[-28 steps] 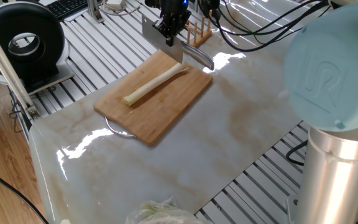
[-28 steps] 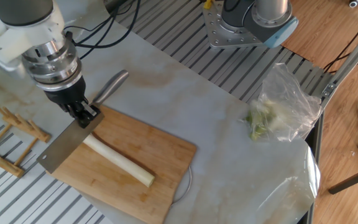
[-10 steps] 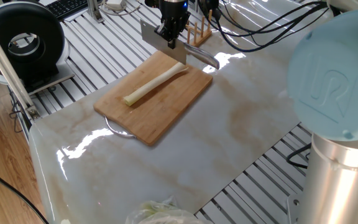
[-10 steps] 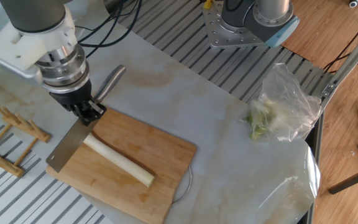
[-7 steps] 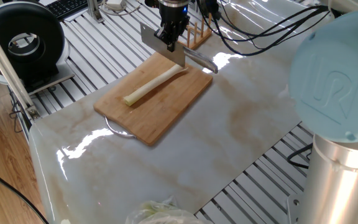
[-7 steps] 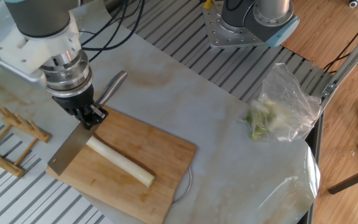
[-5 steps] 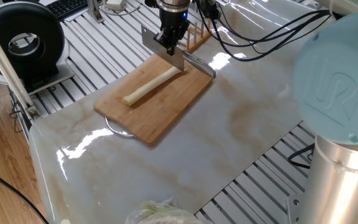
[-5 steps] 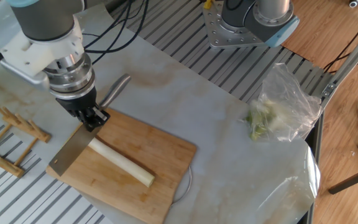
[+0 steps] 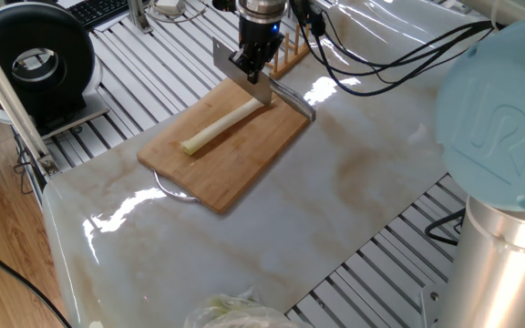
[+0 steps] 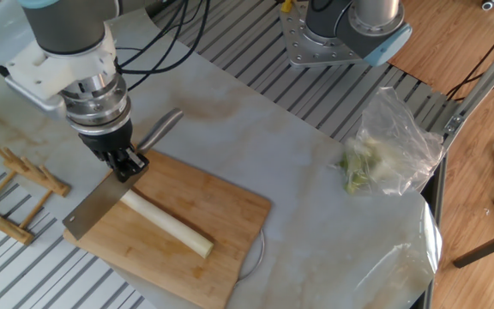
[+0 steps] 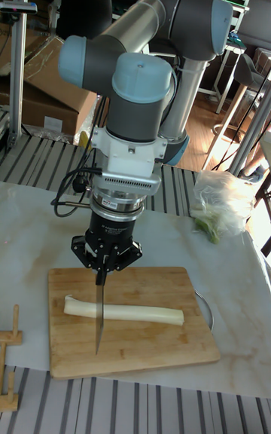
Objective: Chop the scallions
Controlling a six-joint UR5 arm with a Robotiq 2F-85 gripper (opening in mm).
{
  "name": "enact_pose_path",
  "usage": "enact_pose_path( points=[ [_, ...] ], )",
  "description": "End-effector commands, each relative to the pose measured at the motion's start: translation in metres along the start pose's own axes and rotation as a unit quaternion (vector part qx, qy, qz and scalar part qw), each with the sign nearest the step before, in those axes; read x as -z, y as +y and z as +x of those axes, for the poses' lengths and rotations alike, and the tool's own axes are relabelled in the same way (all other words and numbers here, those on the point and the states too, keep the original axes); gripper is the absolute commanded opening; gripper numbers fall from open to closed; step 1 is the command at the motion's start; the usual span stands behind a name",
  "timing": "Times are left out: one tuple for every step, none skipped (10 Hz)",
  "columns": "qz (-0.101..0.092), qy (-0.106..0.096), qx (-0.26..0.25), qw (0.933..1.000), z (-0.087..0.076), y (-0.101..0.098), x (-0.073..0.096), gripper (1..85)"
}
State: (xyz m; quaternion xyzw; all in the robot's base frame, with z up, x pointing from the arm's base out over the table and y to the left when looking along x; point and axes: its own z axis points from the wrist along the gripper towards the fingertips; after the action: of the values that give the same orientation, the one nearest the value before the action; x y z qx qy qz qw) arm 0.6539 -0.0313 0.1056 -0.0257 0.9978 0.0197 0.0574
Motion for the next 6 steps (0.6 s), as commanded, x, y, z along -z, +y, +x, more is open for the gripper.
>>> enact_pose_path(
  points=[
    [-0.005, -0.013, -0.013, 0.9998, -0.006, -0.002, -0.009, 1.3],
    [-0.004, -0.009, -0.013, 0.9999, -0.005, -0.003, -0.011, 1.3],
    [-0.003, -0.001, -0.011, 0.9999, 0.0, -0.003, -0.011, 1.3],
    [-0.005, 0.0, -0.011, 0.9999, 0.002, -0.003, -0.011, 1.3],
    [-0.005, -0.001, -0.011, 0.9999, 0.003, -0.003, -0.013, 1.3],
    [-0.007, -0.003, -0.013, 0.9999, 0.004, -0.002, -0.015, 1.3]
  ],
)
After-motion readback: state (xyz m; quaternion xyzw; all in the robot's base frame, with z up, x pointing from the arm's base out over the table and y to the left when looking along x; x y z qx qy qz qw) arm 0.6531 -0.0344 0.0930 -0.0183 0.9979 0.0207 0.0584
